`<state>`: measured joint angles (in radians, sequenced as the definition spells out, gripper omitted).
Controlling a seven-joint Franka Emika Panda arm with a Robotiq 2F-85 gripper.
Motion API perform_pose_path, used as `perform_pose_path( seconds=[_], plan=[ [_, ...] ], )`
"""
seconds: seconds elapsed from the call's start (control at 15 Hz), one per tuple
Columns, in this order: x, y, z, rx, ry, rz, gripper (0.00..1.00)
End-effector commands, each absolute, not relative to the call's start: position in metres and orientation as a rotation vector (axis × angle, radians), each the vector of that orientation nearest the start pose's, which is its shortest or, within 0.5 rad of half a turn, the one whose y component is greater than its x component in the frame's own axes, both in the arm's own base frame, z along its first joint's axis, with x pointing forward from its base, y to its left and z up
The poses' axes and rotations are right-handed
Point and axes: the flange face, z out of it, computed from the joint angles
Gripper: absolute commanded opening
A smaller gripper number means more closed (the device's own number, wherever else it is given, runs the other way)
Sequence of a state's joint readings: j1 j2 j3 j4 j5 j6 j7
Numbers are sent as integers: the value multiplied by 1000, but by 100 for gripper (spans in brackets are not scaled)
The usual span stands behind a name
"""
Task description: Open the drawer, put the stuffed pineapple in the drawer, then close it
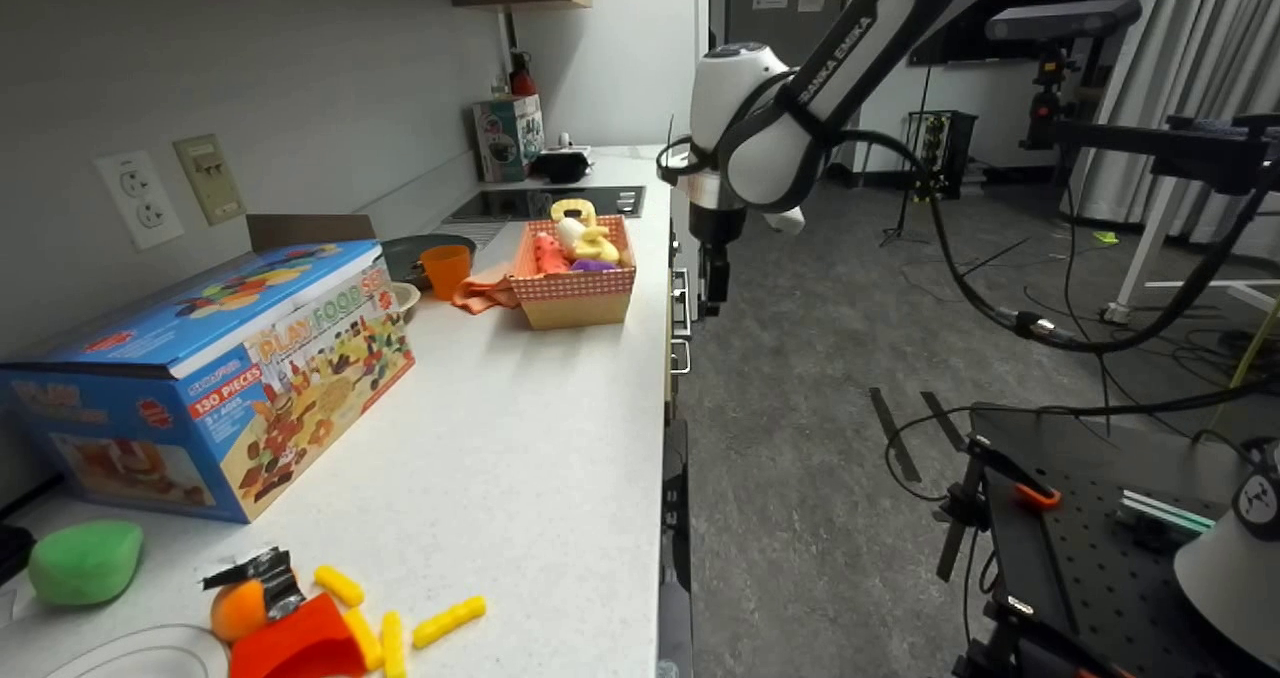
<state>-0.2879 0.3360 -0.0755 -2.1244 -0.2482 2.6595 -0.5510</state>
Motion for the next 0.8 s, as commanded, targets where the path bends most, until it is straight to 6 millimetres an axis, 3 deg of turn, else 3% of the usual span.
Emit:
perform_pose_path(
  seconds=[0.0, 0.33, 0.73],
  plan=[
    [514, -181, 323, -3308, -659, -349, 100],
    [476, -159, 363, -3301, -679, -554, 100],
    [438, -140, 374, -3292, -667, -672, 100]
  ],
)
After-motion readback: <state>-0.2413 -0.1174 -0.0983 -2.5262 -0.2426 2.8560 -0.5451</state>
